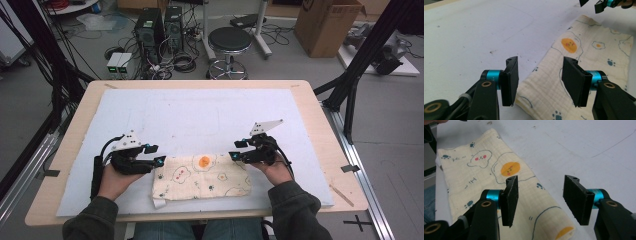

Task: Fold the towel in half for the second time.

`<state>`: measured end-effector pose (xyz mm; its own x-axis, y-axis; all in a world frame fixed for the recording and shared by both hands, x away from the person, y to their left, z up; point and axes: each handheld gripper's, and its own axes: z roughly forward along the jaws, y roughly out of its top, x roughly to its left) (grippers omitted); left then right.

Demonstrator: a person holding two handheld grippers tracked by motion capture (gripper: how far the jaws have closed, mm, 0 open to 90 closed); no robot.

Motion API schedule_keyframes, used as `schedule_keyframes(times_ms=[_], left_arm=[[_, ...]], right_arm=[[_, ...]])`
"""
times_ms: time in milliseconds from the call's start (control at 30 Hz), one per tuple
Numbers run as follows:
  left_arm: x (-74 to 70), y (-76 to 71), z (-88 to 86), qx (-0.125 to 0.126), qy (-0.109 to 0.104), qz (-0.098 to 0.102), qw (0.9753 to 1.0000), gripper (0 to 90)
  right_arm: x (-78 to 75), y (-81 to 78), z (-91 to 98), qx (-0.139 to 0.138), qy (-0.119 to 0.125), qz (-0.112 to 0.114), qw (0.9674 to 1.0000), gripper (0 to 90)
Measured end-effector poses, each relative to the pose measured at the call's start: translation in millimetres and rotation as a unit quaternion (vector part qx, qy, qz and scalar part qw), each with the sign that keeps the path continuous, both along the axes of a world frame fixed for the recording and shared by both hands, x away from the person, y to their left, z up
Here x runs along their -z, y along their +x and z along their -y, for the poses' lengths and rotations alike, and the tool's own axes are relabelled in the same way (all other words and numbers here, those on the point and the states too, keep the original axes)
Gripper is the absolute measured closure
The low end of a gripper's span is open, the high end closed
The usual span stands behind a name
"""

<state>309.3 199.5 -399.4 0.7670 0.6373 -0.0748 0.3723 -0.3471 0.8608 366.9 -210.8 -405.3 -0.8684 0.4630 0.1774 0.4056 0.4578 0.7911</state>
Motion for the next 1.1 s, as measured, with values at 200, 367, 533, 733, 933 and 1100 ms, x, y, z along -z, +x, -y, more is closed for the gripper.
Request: schedule_keyframes(times_ms=[200, 367, 533, 733, 933, 1100], left_arm=[[6.5, 6.2, -0.5, -0.012, 0.01, -0.01, 0.9998, 45.7], [11.3, 9.8, -2.4, -0.025, 0.011, -0.019, 0.9995, 46.1], [16.3, 13.2, -1.1, -0.033, 0.018, -0.033, 0.9987, 47.7], [22.8, 20.8, 0.4, -0.043, 0.023, -0.048, 0.9976, 49.6], [29.9, 28.3, 1.2, -0.054, 0.026, -0.068, 0.9959, 51.6], [33.5, 29.9, 2.8, -0.048, 0.037, -0.074, 0.9954, 53.2]], right_arm=[[1.5, 4.7, 3.4, 0.009, 0.004, -0.003, 0.9999, 48.5], [4.5, 8.7, 5.3, 0.025, -0.004, -0.015, 0.9996, 50.3], [8.1, 9.5, 5.5, 0.031, -0.012, -0.017, 0.9993, 51.7], [15.2, 11.8, 7.3, 0.034, -0.017, -0.028, 0.9989, 52.8], [20.7, 14.9, 12.5, 0.038, -0.014, -0.041, 0.9983, 54.1], [24.5, 16.2, 16.8, 0.044, -0.016, -0.049, 0.9977, 56.1]])
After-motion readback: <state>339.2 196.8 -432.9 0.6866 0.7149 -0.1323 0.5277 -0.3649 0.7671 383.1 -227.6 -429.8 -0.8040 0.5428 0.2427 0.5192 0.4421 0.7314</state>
